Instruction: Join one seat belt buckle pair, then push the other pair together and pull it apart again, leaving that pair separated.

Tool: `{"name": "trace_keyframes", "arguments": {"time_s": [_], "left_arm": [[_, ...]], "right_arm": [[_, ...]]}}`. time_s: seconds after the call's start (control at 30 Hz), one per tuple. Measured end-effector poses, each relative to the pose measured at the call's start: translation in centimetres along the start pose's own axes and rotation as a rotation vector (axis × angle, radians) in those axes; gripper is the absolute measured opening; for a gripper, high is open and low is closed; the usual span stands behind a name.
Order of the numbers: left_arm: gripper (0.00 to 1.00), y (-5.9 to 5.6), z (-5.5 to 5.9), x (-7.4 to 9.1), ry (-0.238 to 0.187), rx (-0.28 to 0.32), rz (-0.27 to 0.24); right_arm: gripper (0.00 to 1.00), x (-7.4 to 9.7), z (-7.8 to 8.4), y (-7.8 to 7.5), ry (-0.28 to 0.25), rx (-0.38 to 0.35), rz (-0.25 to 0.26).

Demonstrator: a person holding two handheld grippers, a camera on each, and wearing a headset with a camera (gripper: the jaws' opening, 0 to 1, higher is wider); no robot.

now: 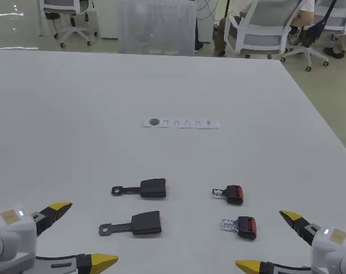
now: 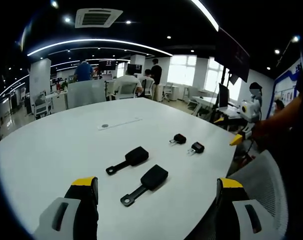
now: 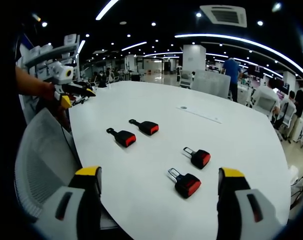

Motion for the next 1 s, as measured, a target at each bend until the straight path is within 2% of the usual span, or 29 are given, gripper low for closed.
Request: {"name": "trace_keyframes", "arguments": {"time_s": [0.37, 0.7, 1.0], "left_arm": [[1.00, 0.09, 0.12, 0.34, 0.002, 0.000, -0.005], [1.00, -0.19, 0.08, -0.02, 0.006, -0.003, 0.007], [1.00, 0.02, 0.23, -0.28, 0.014, -0.001, 0.015]], "right_arm": [[0.98, 0.18, 0.11, 0.15, 0.008, -0.001, -0.007], [0.97, 0.13, 0.15, 0.08, 0.011, -0.002, -0.003], [0.97, 0.09, 0.14, -0.17, 0.014, -0.013, 0.004]]}}
Point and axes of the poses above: the centre of the closed fingertips' face, and the gripper's own axes: x roughly backward along the fingers, y roughly to its left, z roughly out of its underside, the point moved 7 cm from there along x, roughly backward along the fingers, and after that the axes turned 14 degrees about -y, right-handed, at the moved point
